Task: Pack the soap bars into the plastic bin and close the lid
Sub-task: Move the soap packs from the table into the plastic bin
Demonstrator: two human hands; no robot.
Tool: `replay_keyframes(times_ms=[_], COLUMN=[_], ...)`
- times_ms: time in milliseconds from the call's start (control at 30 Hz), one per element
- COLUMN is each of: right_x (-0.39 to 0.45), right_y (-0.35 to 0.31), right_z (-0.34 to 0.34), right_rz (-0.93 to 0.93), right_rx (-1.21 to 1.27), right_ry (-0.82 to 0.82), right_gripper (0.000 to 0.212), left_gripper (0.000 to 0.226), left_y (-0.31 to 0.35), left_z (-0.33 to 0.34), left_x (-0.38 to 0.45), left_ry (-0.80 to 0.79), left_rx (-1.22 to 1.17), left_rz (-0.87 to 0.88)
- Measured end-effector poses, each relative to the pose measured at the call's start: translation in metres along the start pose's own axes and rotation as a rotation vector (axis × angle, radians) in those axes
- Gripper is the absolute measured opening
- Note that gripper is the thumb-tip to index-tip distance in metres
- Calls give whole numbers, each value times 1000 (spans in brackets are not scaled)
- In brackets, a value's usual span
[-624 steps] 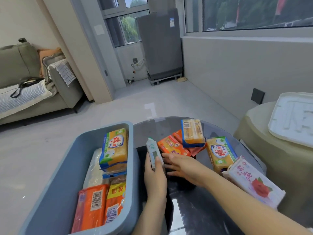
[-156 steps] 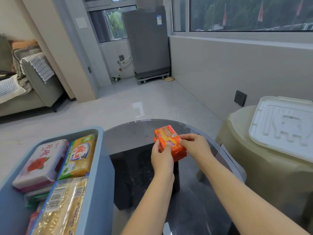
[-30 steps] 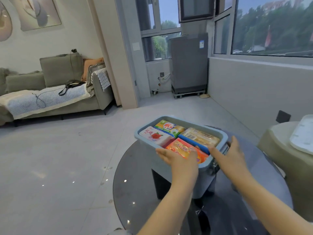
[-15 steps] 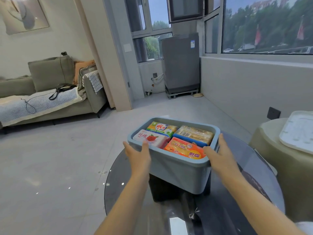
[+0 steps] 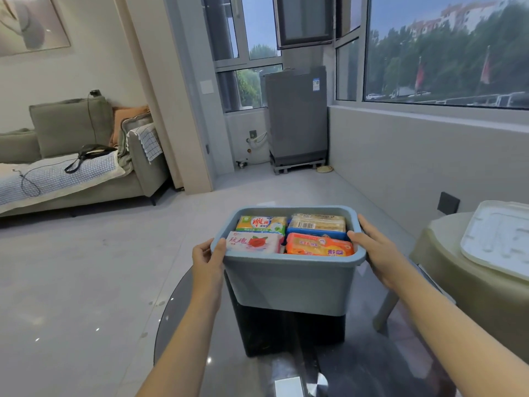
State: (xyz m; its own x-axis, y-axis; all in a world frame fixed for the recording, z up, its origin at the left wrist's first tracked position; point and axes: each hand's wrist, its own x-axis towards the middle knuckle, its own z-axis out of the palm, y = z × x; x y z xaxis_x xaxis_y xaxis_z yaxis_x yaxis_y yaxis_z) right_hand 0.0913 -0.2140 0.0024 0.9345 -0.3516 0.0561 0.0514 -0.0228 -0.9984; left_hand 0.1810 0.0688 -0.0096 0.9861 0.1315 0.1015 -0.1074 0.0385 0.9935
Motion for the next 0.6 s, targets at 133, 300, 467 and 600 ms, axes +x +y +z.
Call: replay_keyframes(times_ms=[133, 300, 467, 600], right_x=[13, 21, 22, 20], right_y=[-1, -10, -11, -8], right_z=[-6, -12, -14, -16], right_rz=[22, 61, 72, 79], right_rx=[64, 91, 113, 141], right_ry=[-48, -68, -86, -89], right_gripper=[48, 43, 44, 44], left_gripper=[25, 23, 26, 28], left_y=[-3, -6, -3, -2], left_z=[10, 18, 19, 17], left_x=[-8, -35, -45, -45], left_ry=[45, 105, 123, 122], left_rx=[-65, -68, -71, -46], left_rz=[-17, 3, -9, -16])
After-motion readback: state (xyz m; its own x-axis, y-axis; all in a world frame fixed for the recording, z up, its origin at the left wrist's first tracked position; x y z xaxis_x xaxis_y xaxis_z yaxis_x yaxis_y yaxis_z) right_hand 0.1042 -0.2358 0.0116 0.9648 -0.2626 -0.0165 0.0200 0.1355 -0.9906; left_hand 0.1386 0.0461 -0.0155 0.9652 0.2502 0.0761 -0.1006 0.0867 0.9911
